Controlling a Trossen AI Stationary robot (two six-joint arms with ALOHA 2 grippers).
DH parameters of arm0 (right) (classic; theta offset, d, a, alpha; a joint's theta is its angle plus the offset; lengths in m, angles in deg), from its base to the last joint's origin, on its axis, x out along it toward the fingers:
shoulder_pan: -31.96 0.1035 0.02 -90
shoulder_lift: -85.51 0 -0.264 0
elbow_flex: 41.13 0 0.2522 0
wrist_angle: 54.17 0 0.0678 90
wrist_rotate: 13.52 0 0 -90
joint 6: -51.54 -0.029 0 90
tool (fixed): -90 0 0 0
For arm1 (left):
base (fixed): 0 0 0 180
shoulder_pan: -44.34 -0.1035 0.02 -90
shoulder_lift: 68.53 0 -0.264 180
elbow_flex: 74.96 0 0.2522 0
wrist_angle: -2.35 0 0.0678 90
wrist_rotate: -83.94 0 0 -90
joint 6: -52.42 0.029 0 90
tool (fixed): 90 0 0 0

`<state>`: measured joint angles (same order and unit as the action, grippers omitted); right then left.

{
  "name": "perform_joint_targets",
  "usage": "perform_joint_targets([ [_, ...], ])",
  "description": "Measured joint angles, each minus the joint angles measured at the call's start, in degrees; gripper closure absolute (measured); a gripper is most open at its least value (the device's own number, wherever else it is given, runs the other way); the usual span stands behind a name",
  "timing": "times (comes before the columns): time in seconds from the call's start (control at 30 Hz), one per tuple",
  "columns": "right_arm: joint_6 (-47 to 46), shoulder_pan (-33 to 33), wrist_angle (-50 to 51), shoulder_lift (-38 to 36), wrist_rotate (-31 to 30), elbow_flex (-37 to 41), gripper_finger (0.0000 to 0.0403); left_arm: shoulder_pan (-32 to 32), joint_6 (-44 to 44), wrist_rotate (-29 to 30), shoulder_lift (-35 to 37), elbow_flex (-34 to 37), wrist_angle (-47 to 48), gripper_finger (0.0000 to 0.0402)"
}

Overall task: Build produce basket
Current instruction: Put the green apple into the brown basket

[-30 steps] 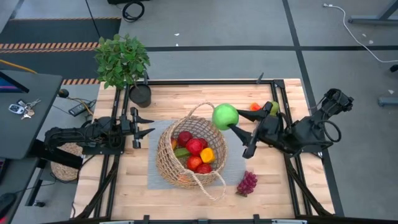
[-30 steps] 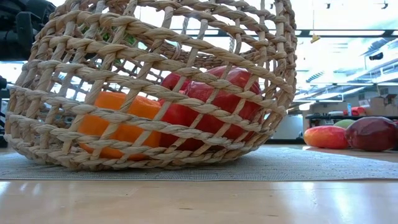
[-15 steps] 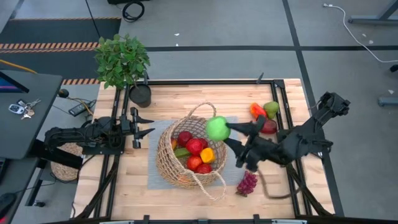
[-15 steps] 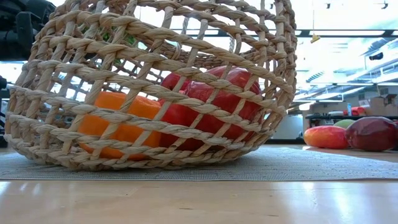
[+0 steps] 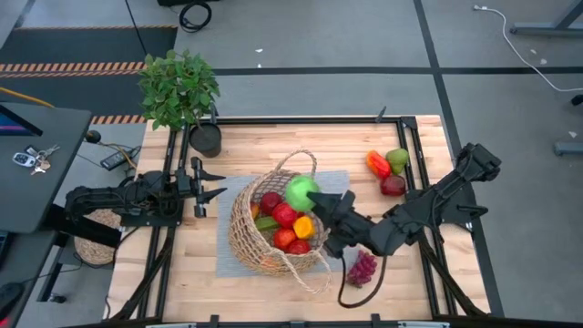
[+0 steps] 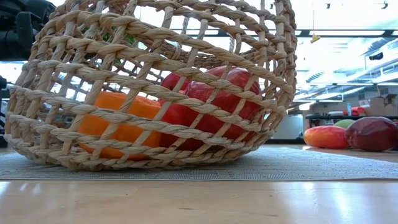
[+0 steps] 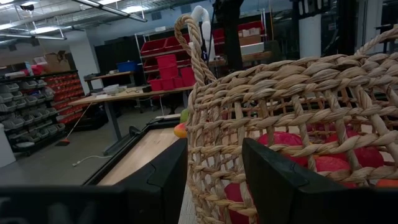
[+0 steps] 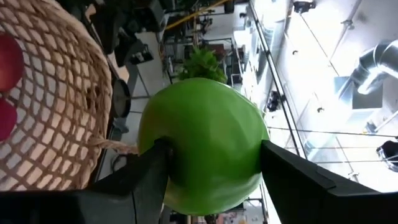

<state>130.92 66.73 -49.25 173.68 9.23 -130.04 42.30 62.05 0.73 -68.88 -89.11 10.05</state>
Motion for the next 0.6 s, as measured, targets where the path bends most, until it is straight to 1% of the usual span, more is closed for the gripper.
perform_joint_targets([
  [0.13, -2.35, -0.50, -0.11, -0.05, 2.28, 0.00, 0.0159, 0.00, 0.02, 0.00, 0.01, 0.00, 0.00, 0.0241],
  [0.3, -14.37, -2.63, 0.21, 0.42, 10.34, 0.00, 0.0159, 0.02, 0.02, 0.00, 0.00, -0.01, 0.00, 0.0241],
  [0.37, -17.57, -3.75, 2.23, 0.96, 12.76, 0.03, 0.0159, 0.00, 0.02, 0.00, -0.01, 0.01, 0.00, 0.0241],
  [0.5, -27.57, -7.31, 7.64, 2.62, 18.83, 0.38, 0.0159, 0.00, 0.02, 0.00, -0.01, 0.00, -0.02, 0.0241],
  [0.6, -32.71, -10.38, 8.38, 4.69, 22.71, 2.19, 0.0159, 0.00, 0.00, -0.02, -0.01, 0.01, 0.16, 0.0241],
])
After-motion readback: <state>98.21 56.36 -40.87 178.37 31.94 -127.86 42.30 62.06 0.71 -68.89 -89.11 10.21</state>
